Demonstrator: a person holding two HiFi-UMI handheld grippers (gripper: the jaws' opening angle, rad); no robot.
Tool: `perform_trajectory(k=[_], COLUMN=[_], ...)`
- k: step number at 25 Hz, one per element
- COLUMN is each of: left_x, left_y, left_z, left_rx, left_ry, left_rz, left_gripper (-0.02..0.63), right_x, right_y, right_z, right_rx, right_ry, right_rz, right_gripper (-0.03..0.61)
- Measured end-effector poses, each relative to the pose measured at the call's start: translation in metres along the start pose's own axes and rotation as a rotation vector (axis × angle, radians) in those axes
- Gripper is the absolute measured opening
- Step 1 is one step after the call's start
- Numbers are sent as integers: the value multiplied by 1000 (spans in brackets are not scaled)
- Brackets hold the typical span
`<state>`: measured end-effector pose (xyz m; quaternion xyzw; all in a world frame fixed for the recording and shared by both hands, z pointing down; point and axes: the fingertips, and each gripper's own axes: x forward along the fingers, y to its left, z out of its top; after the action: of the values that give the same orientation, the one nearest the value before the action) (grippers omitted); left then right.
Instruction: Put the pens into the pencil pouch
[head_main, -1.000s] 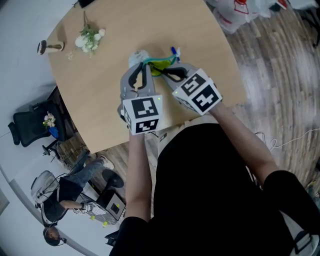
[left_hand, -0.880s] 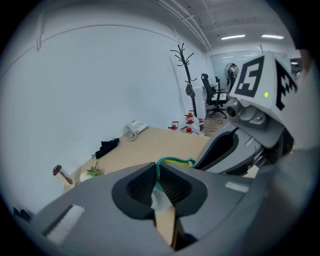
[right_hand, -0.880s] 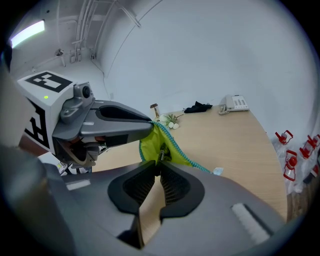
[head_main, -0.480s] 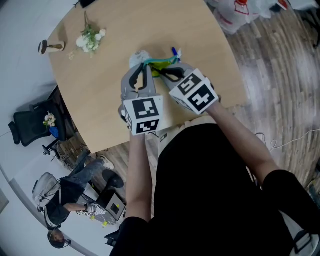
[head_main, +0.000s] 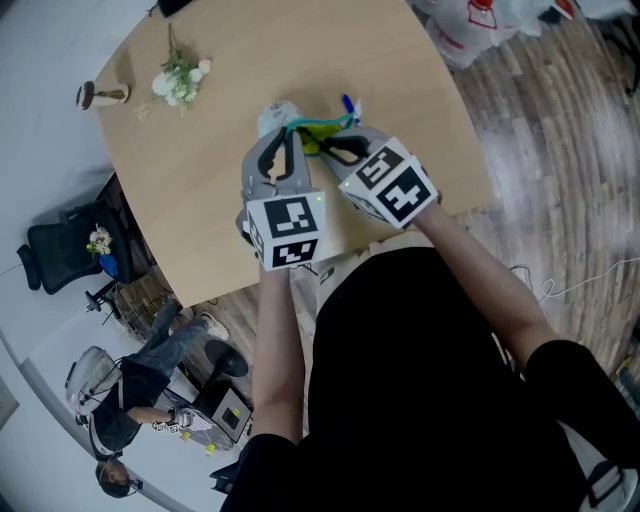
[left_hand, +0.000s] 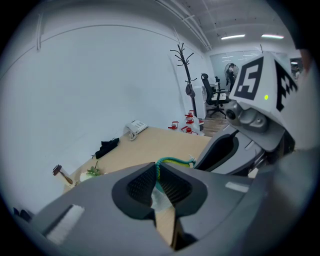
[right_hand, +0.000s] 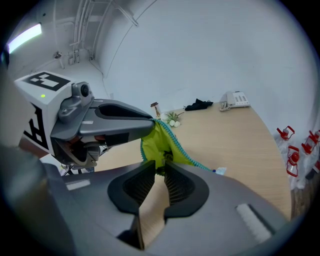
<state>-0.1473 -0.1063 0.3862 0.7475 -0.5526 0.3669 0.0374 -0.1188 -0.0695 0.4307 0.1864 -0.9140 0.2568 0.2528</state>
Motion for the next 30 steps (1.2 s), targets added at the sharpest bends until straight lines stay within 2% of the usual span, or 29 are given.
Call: perform_trajectory(k=[17,30], left_x=[2,9], left_y=[4,7], left_z=[5,8], left_rx=[-2,0], left_ry=[-7,-1], left_rz=[4,4], left_gripper=[25,25], right_x=[-18,-23], right_y=[-8,-30], right_z=[-5,-38], right_rx=[14,57], right_ry=[-16,53], right_rz=[-23,-76], right_gripper=[46,46])
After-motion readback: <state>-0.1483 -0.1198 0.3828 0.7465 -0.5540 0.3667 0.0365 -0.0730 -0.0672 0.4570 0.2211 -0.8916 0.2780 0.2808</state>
